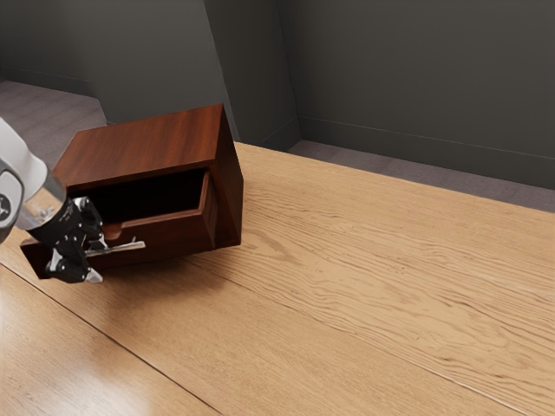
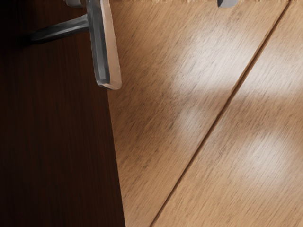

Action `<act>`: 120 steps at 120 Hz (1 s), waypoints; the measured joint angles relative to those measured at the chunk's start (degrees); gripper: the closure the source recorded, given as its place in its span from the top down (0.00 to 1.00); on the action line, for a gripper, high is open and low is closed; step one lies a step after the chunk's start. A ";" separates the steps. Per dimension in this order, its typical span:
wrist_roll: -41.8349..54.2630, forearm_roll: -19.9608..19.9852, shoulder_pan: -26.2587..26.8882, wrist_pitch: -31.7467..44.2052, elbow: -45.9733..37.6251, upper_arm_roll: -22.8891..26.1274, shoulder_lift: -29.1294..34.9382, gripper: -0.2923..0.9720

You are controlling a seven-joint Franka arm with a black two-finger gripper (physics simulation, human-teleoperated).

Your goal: Pull the drawer handle with one arm to open the drawer

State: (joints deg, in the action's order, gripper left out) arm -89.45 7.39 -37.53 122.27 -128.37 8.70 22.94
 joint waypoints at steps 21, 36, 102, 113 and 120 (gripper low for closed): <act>-0.23 0.27 0.04 0.17 -1.44 0.41 1.78 0.48; -0.35 0.64 -0.02 0.23 -2.52 0.43 2.82 0.48; -0.72 1.77 -0.02 0.31 -7.88 0.61 8.73 0.48; -0.75 1.87 -0.03 0.32 -7.89 0.65 8.75 0.48; -0.76 1.89 -0.04 0.62 -7.88 0.81 8.59 0.48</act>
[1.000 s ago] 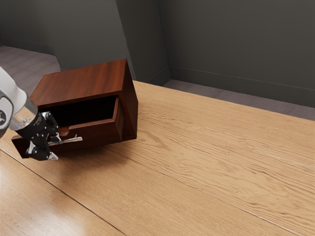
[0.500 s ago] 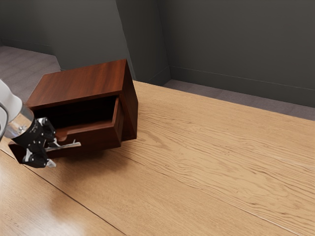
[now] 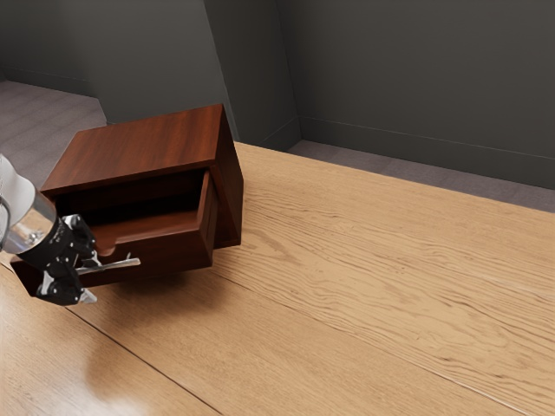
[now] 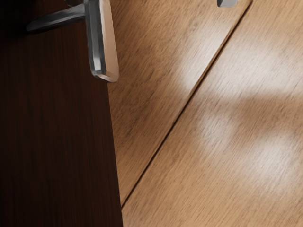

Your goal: Pull the drawer handle with one arm to open the drawer

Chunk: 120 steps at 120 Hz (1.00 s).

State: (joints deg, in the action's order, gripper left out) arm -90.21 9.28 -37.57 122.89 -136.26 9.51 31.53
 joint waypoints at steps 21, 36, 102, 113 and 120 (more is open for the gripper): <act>0.00 0.03 -0.27 1.12 0.15 0.88 -0.18 0.48; 0.02 -0.03 -0.31 1.72 0.55 1.37 0.79 0.48; 0.27 -7.65 29.55 -32.54 39.23 -9.79 -10.36 0.72; 0.28 -8.10 28.88 -35.79 36.48 -9.81 -10.80 0.74; 0.28 -8.28 26.22 -37.17 35.03 -9.94 -11.07 0.74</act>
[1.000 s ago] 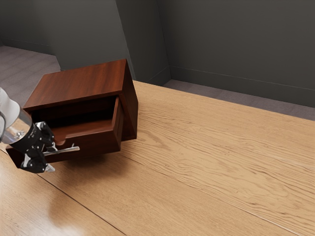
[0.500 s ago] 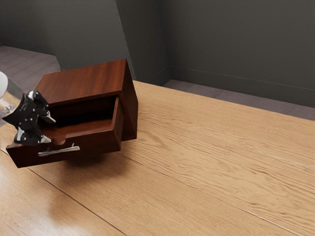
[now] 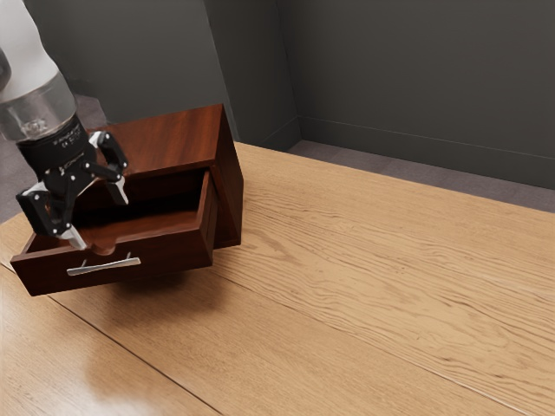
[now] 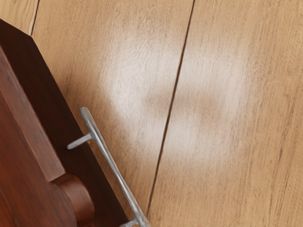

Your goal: Pull the drawer handle with one arm to open the drawer

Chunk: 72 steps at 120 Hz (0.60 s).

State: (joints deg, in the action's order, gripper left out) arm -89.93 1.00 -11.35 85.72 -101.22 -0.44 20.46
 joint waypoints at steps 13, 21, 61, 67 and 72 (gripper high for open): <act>0.01 0.54 -1.86 -1.73 -0.29 0.04 -0.47 0.75; 0.01 0.92 -1.40 -3.46 5.01 0.33 -3.97 0.76; -0.75 -1.56 7.78 -8.59 9.10 -1.77 -8.55 0.77; -0.83 -1.64 7.40 -8.74 8.86 -1.75 -8.48 0.77; -0.90 -1.72 7.24 -8.20 8.31 -1.76 -8.46 0.77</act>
State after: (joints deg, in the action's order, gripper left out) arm -90.83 -0.72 -4.11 77.51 -92.91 -2.19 12.00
